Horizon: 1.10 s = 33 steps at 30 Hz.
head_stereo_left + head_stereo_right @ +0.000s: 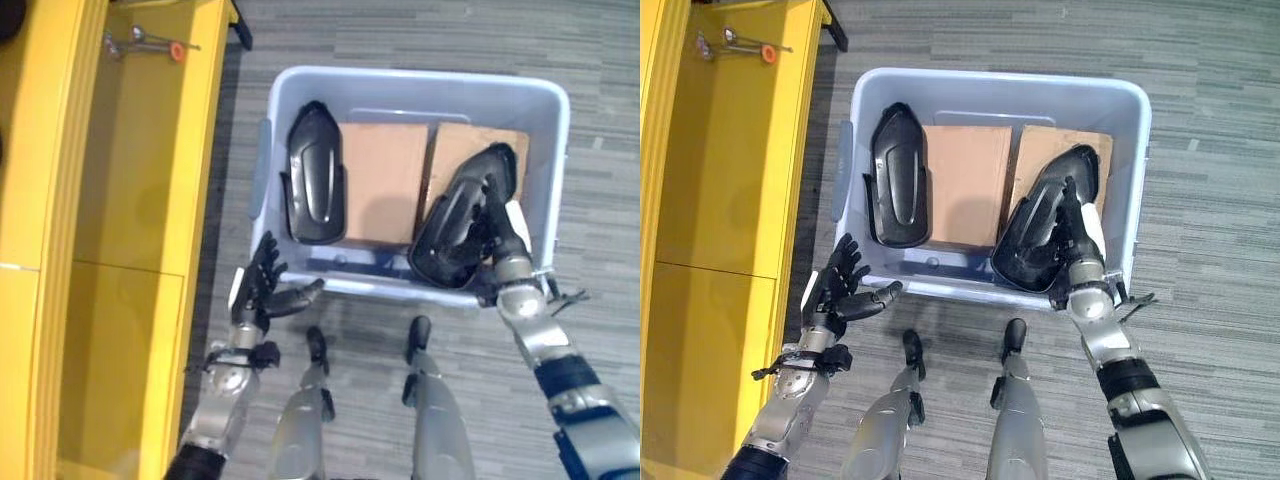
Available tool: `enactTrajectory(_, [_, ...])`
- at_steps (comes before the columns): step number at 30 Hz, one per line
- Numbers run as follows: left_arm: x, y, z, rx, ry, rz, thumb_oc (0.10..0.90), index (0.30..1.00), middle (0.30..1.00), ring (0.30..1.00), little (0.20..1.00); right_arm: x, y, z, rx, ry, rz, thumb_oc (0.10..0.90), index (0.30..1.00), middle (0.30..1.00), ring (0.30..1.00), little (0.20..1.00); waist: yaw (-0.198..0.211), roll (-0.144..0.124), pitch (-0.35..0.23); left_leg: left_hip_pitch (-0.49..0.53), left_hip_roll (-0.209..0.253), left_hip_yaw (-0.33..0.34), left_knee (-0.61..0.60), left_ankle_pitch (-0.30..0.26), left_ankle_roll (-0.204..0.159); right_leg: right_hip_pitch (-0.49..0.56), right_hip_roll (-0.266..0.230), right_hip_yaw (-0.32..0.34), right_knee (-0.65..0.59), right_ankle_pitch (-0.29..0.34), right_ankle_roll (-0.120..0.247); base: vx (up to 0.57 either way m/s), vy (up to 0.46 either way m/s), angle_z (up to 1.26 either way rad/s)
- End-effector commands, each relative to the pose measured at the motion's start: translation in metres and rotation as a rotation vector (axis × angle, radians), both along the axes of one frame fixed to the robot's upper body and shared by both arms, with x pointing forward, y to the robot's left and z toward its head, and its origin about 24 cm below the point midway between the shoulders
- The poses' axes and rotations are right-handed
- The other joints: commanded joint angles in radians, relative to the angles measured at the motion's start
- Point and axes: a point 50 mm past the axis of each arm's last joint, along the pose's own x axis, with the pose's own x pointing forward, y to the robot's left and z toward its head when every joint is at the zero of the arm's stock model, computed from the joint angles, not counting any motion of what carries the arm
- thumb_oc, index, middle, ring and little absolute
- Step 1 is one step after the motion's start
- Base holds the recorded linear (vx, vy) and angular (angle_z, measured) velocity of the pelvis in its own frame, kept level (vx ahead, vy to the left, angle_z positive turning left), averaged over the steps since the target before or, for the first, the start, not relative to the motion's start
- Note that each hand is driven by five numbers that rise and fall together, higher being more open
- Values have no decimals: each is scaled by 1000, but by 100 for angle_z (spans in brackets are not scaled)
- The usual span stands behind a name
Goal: Move parts from the plastic box to the shelf.
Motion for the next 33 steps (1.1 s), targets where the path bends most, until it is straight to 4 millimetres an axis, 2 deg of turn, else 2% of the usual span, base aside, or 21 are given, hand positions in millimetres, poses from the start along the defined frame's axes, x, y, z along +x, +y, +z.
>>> enactTrajectory(1, [-12, 12, 14, 17, -78, 1, 900, 1000, 1000, 1000, 1000, 8, 5, 39, -2, -158, 24, 900, 1000, 1000, 1000, 1000, 21, -47, -36, 26, -9, -9, 66, -67, 2, -5, -42, -8, 40, 6, 57, -16, 10, 8])
enactTrajectory(7, [-13, 7, 14, -1, -81, -27, 900, 1000, 1000, 1000, 1000, 24, -4, 58, -66, -135, -29, 900, 1000, 1000, 1000, 1000, 44, -34, -26, 13, -10, -19, 60, -60, 0, -19, -42, -13, 44, 6, 55, -7, -2, 3])
enactTrajectory(16, [-6, -7, 22, -4, -115, -103, 900, 1000, 1000, 1000, 1000, 38, -22, 81, -444, 0, -95, 900, 1000, 1000, 1000, 1000, 72, -15, -23, -4, -13, -38, 54, -47, -2, -33, -45, -25, 54, 1, 54, -2, 2, 4])
enactTrajectory(18, [-4, -8, 24, 0, -123, -110, 900, 1000, 1000, 1000, 1000, 39, -23, 85, -508, 6, -90, 900, 1000, 1000, 1000, 1000, 77, -12, -25, -8, -15, -41, 55, -46, -3, -33, -46, -26, 53, 0, 54, 0, 0, 0])
enactTrajectory(21, [-3, -10, 22, 1, -118, -120, 900, 1000, 1000, 1000, 1000, 39, -13, 93, -627, -17, -33, 900, 1000, 1000, 1000, 1000, 75, -11, -30, -9, -17, -42, 54, -47, -3, -37, -47, -25, 55, 0, 54, 0, 0, 0])
enactTrajectory(22, [-2, -10, 23, 3, -120, -118, 900, 1000, 1000, 1000, 1000, 38, -6, 103, -653, -61, -9, 900, 1000, 1000, 1000, 1000, 72, -14, -30, -9, -17, -41, 54, -47, -3, -38, -47, -24, 56, 0, 54, 0, 0, 0])
enactTrajectory(23, [-2, -9, 23, 4, -119, -111, 900, 1000, 1000, 1000, 1000, 37, -2, 108, -658, -95, 7, 900, 1000, 1000, 1000, 1000, 68, -16, -31, -9, -17, -41, 54, -47, -3, -39, -47, -25, 57, 0, 54, 0, 0, 0])
enactTrajectory(24, [-3, -3, 22, 4, -113, -77, 900, 1000, 1000, 1000, 1000, 29, 9, 121, -651, -200, 48, 900, 1000, 1000, 1000, 1000, 51, -26, -29, -7, -16, -40, 52, -49, -3, -40, -46, -21, 55, 0, 55, 0, 0, 0])
enactTrajectory(25, [-3, -1, 21, 7, -108, -65, 900, 1000, 1000, 1000, 1000, 23, 11, 124, -649, -234, 60, 900, 1000, 1000, 1000, 1000, 45, -33, -29, -5, -16, -40, 51, -50, -2, -39, -45, -22, 55, 0, 55, 38, 18, 6])
enactTrajectory(26, [-4, 5, 19, 5, -96, -18, 900, 1000, 1000, 1000, 1000, 6, 17, 126, -582, -335, 94, 900, 1000, 1000, 1000, 1000, 19, -47, -19, 3, -13, -36, 51, -58, -1, -38, -44, -18, 61, -5, 56, 17, 6, 6])
enactTrajectory(29, [-4, 9, 19, 4, -93, 2, 900, 1000, 1000, 1000, 1000, -7, 12, 120, -576, -357, 88, 900, 1000, 1000, 1000, 1000, 9, -58, -20, -1, -14, -35, 51, -57, 2, -41, -42, -17, 56, 0, 56, 5, 2, 0])
enactTrajectory(33, [-8, 15, 20, 2, -100, 32, 900, 1000, 1000, 1000, 1000, -30, 8, 107, -443, -427, 85, 900, 1000, 1000, 1000, 1000, -6, -69, -21, 1, -14, -31, 51, -63, 3, -37, -40, -14, 50, 0, 58, 0, 0, 0])
